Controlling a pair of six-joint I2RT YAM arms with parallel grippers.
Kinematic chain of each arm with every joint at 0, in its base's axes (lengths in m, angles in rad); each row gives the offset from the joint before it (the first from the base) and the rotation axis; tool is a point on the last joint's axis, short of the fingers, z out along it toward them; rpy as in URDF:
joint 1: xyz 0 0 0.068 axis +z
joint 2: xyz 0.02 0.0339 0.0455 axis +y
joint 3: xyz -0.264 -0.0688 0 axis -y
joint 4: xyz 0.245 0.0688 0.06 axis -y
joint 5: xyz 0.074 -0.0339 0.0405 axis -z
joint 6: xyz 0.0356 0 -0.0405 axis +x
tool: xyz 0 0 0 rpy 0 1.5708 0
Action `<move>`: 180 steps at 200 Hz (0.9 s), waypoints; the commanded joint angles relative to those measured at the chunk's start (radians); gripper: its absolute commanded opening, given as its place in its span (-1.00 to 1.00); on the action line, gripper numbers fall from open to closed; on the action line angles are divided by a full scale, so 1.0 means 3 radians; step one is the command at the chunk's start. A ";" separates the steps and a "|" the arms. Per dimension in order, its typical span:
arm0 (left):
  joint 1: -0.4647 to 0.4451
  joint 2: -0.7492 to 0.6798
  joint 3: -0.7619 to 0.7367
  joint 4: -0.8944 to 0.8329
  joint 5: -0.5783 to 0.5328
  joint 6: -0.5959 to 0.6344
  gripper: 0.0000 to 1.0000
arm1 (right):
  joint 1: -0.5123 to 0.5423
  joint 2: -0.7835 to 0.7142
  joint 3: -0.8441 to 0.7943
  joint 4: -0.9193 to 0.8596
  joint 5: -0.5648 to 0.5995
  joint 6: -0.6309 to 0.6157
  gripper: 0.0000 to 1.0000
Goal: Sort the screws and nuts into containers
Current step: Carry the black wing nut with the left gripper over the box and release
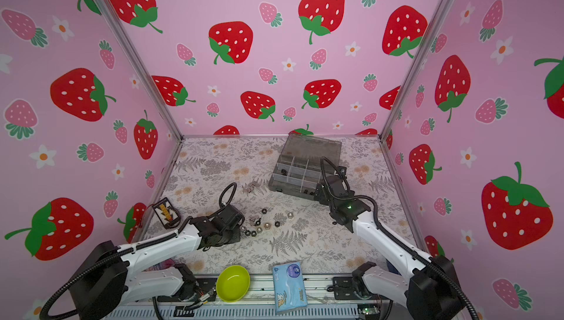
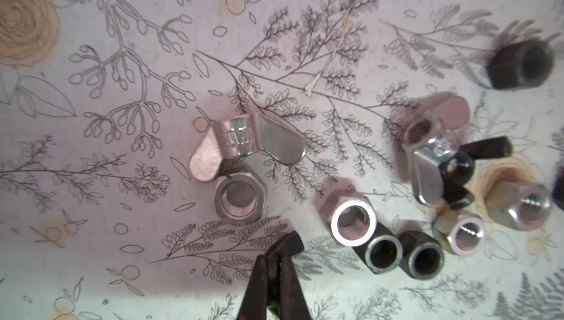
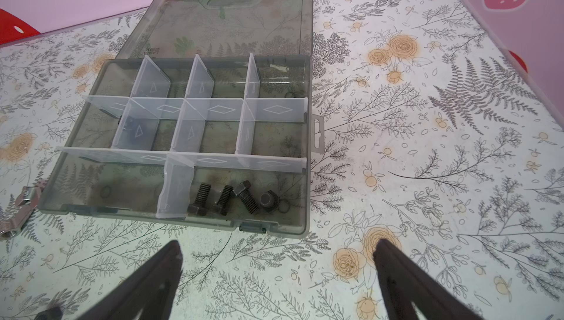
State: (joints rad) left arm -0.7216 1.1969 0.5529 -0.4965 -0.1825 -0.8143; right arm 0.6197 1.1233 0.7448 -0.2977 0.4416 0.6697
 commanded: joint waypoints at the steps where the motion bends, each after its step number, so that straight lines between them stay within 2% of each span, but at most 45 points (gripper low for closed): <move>1: 0.0013 -0.0134 0.0269 -0.0069 -0.0042 0.0065 -1.00 | 0.0020 -0.0090 -0.0059 -0.0046 0.0077 0.0064 0.99; 32: 0.0023 -0.0197 0.0457 0.0197 -0.0074 0.0152 -1.00 | 0.0021 -0.0087 -0.0078 0.0003 0.0054 0.0068 0.99; 60: 0.0064 0.0035 0.0764 0.0503 -0.0043 0.0304 -1.00 | 0.0021 -0.0099 -0.0092 0.0046 0.0022 0.0098 0.99; 108: 0.0161 0.0808 0.1575 0.0807 0.0052 0.0682 -1.00 | 0.0021 -0.0132 -0.0072 0.0027 0.0012 0.0113 0.99; 145: 0.0332 0.1495 0.2191 0.0993 0.0381 0.0841 -1.00 | 0.0021 -0.0141 -0.0069 0.0061 -0.0019 0.0125 0.99; 180: 0.0421 0.2137 0.2803 0.1014 0.0544 0.0965 -1.00 | 0.0021 -0.0155 -0.0064 0.0087 -0.0039 0.0110 0.99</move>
State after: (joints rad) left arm -0.6083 1.7500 1.2762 -0.2203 -0.0719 -0.5728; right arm 0.6197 1.0981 0.7261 -0.2844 0.4328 0.6846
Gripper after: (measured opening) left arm 0.093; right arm 0.993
